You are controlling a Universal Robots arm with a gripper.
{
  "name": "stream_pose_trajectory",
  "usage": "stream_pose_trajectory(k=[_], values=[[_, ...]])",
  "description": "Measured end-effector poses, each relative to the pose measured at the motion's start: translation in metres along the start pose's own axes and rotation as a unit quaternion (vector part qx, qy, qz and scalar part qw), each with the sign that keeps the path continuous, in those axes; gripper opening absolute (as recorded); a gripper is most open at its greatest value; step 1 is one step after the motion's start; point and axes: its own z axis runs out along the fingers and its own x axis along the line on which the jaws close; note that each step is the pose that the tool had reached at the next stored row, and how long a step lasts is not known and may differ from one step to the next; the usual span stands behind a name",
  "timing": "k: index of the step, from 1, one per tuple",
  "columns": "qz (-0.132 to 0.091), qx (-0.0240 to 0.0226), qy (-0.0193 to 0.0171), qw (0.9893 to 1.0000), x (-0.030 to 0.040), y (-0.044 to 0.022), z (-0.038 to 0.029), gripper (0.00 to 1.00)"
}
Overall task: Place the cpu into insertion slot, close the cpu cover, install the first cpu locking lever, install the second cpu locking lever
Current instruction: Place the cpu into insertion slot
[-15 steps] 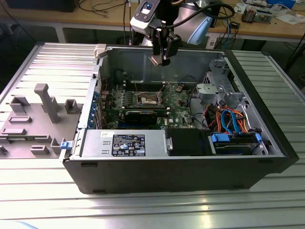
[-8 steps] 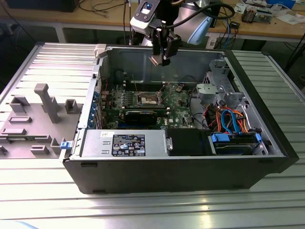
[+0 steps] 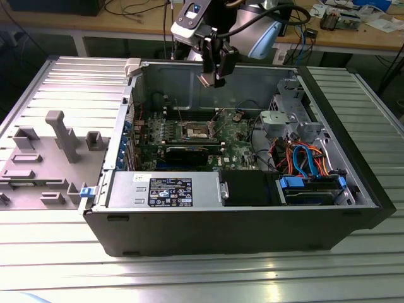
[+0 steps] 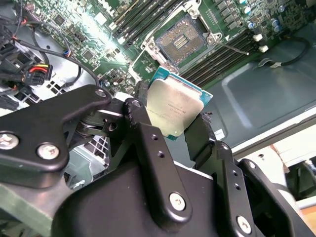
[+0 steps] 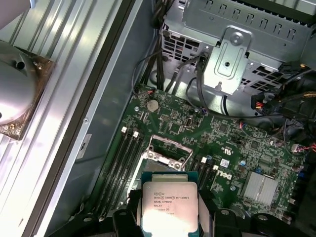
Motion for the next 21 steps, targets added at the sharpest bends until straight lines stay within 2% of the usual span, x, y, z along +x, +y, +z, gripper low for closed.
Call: stream_pose_trajectory(k=[4,21], values=[[0.006,-0.0001,-0.0006,1.0000,0.0010,-0.0025,-0.0001,0.54],[0.011,-0.0002,-0.0010,0.9999,0.0010,-0.0027,0.0001,0.54]])
